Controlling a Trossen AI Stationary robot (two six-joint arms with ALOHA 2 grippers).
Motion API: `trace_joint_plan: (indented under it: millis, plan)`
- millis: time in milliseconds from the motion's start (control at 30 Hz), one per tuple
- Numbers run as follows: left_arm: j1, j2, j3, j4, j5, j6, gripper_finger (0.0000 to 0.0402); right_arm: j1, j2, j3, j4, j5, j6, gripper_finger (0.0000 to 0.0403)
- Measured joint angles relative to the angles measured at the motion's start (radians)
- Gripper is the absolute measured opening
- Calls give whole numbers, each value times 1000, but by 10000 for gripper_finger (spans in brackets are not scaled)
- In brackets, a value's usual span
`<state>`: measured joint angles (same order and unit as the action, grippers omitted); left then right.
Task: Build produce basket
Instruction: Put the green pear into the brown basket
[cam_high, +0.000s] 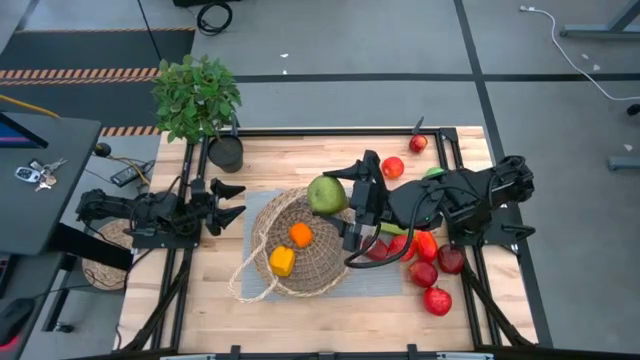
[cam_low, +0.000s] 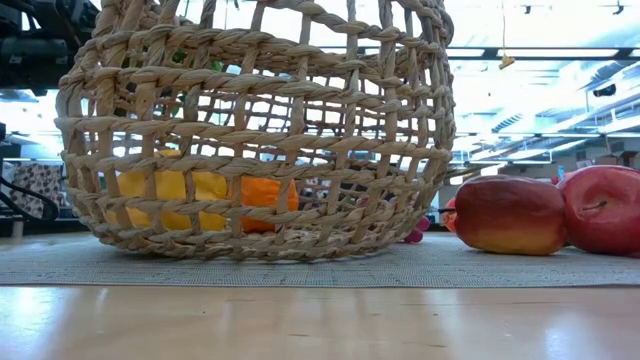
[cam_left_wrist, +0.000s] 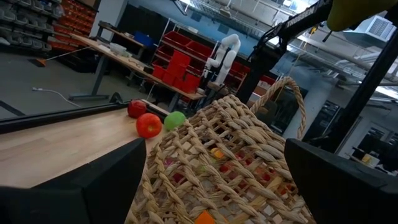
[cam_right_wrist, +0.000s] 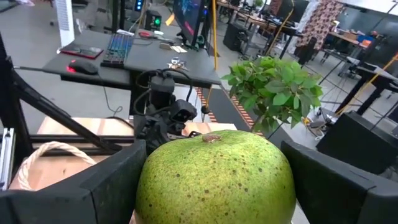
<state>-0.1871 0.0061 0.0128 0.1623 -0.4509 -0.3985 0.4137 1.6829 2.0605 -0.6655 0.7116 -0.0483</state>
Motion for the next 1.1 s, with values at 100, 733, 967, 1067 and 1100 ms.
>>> trace_joint_plan:
  millis: [100, 733, 967, 1067, 1100]
  plan:
    - [0, 0, 0, 0, 0, 0, 389, -11, 0, 0, 0, -27, -7, 362]
    - [0, 0, 0, -4, 0, 0, 389, -41, 100, 0, -56, -191, -505, 362]
    - [0, 0, 0, -4, 0, 0, 389, -63, 132, 0, -57, -183, -971, 362]
    - [0, 0, 0, -4, 0, 0, 389, -68, 135, 0, -80, -175, -1139, 362]
    - [0, 0, 0, -4, 0, 0, 389, -71, 135, 0, -79, -178, -1169, 362]
